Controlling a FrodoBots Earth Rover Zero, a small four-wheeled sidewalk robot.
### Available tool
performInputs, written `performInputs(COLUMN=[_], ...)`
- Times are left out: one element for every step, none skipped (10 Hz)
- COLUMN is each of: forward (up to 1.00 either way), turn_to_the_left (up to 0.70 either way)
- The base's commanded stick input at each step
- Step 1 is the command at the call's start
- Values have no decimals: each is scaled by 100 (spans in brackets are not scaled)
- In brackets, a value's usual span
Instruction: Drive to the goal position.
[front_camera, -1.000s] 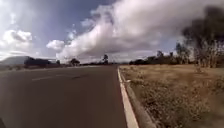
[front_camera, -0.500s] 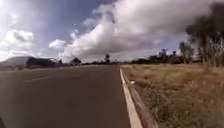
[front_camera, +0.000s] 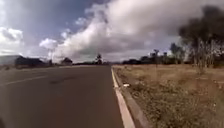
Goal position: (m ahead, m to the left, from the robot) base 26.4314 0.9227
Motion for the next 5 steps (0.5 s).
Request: performInputs(forward=[86,86,86,86,86], turn_to_the_left=[0,-2,-18,0,0])
